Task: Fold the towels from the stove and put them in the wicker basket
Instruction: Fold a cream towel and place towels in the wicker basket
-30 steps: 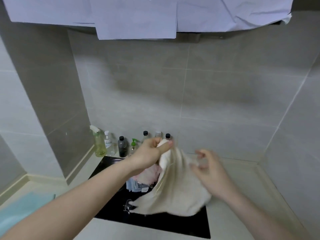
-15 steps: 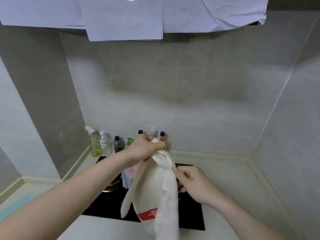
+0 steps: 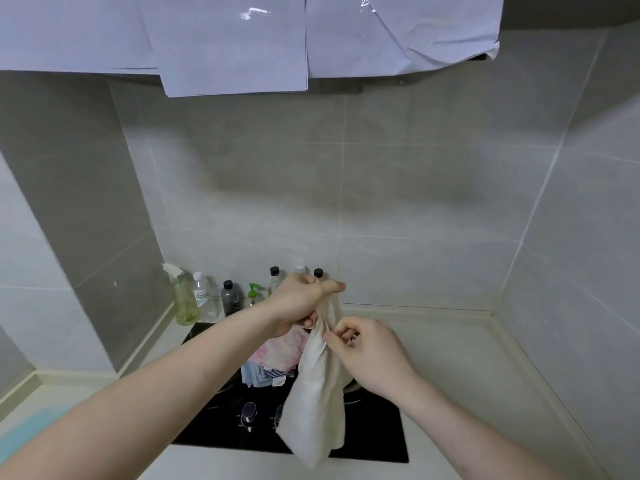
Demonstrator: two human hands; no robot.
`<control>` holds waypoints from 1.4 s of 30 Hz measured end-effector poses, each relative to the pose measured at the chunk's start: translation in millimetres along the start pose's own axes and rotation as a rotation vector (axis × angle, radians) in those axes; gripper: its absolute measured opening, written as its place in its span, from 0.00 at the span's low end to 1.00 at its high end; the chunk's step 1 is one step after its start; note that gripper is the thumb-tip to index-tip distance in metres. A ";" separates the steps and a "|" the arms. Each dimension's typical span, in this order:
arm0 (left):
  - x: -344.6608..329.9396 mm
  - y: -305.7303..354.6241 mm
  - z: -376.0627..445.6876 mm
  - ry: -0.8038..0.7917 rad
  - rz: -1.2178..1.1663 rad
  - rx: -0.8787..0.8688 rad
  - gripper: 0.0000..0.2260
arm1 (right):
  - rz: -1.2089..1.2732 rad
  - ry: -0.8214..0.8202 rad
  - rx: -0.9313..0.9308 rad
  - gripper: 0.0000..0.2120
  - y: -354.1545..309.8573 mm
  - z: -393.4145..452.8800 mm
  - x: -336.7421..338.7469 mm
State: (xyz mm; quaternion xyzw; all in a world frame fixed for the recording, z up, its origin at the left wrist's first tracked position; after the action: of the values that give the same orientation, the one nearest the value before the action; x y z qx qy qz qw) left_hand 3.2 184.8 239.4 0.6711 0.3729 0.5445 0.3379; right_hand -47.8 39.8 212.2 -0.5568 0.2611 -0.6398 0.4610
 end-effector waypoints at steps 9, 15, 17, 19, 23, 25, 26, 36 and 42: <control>-4.2 0.5 0.2 -0.050 -0.111 0.031 0.25 | -0.010 -0.065 -0.010 0.14 2.6 -0.6 -7.9; 10.0 0.0 2.8 -0.001 0.011 -0.063 0.24 | 0.250 -0.144 -0.065 0.17 24.7 -0.5 -14.8; 18.1 -8.3 1.7 -0.035 0.096 -0.079 0.23 | 0.272 -0.187 -0.079 0.14 28.2 -2.0 -1.3; 18.0 -17.3 -1.5 -0.120 0.189 -0.088 0.22 | 0.262 -0.186 -0.084 0.14 31.8 1.0 16.3; 1.2 -32.3 -7.0 -0.297 0.413 -0.122 0.27 | 0.177 -0.023 0.010 0.17 28.1 15.0 45.4; -9.2 -35.2 -6.4 -0.314 0.587 -0.195 0.22 | 0.179 0.040 0.041 0.19 21.6 17.6 53.4; -12.3 -35.5 -5.5 -0.284 0.682 -0.232 0.16 | 0.171 0.056 0.044 0.19 18.7 18.3 57.3; 1.2 -59.5 16.0 0.124 0.899 -0.279 0.09 | -0.011 -0.249 -0.200 0.21 59.5 -16.9 86.7; 18.0 -51.0 24.5 0.155 0.813 -0.296 0.10 | -0.469 -0.496 -0.540 0.20 139.2 -68.0 90.5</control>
State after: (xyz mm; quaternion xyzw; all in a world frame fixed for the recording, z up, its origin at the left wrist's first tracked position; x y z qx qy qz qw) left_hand 22.9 224.4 199.8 0.6649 0.0208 0.7294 0.1597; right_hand -66.9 -113.1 120.3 -0.8385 0.1668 -0.4828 0.1898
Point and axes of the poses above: each hand's wrist, its own z-axis towards the middle knuckle, its own x-axis out of the back of the hand, y = z × x, the point moved 6 cm from there along z, towards the middle knuckle, and after that the axes turned 15 degrees about z, right-handed, at the moved point
